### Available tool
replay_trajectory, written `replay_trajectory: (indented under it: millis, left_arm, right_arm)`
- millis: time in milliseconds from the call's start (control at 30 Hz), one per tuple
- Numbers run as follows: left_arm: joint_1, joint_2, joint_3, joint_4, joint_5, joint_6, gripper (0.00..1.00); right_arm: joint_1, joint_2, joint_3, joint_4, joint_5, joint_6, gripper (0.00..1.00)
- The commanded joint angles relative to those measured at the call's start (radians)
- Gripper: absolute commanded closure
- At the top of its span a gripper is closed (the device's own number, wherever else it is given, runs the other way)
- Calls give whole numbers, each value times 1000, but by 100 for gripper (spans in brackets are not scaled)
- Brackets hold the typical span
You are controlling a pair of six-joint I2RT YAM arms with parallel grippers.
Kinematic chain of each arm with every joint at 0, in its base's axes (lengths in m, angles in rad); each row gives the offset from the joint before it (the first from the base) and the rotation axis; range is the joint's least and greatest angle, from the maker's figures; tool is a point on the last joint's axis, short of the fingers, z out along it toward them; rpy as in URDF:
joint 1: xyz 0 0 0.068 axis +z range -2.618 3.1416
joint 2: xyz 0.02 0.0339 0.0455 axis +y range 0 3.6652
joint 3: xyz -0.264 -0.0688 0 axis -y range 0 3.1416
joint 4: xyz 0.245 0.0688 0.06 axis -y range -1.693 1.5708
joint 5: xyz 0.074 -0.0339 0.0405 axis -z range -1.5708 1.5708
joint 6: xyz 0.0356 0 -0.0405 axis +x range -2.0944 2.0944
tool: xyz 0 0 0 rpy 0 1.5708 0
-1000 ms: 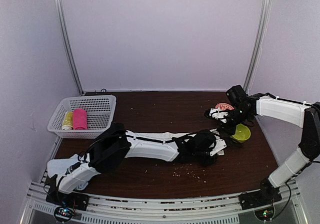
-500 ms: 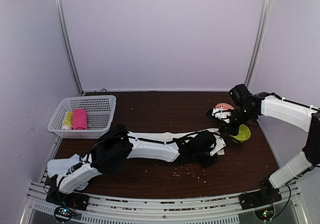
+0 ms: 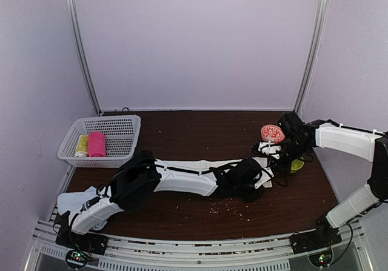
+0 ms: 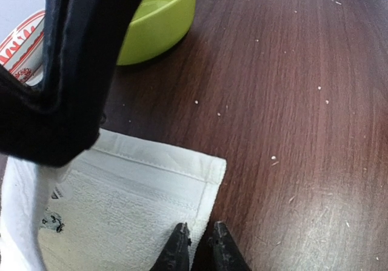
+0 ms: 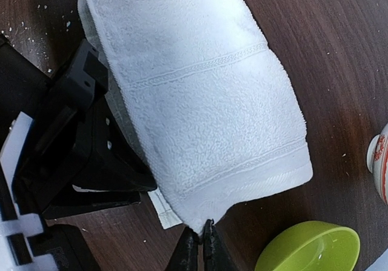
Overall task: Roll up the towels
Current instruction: Adjust the towel at the center of the board.
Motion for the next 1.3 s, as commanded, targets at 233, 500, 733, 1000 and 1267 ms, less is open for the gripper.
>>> replay_trajectory:
  millis: [233,500,733,1000,1267]
  left_arm:
    - [11,-23,-90,47,26,-6,82]
    - [4,-108,-234,170,110,48,76]
    - [-4,-124,-259,171,166,81,75]
    - [-12,-168,-301,194,223,106,71]
    - [-25,-318,-431,215,213,140,66]
  right_arm:
    - [13,102,-68,-65,-52,-41,96]
    - [10,126,-61,-15,-19,-5,96]
    - [-11,106,8,-25,-14,17,98]
    - [-9,79,42,-46,11,12,98]
    - [-10,57,17,-87,-34,-33,98]
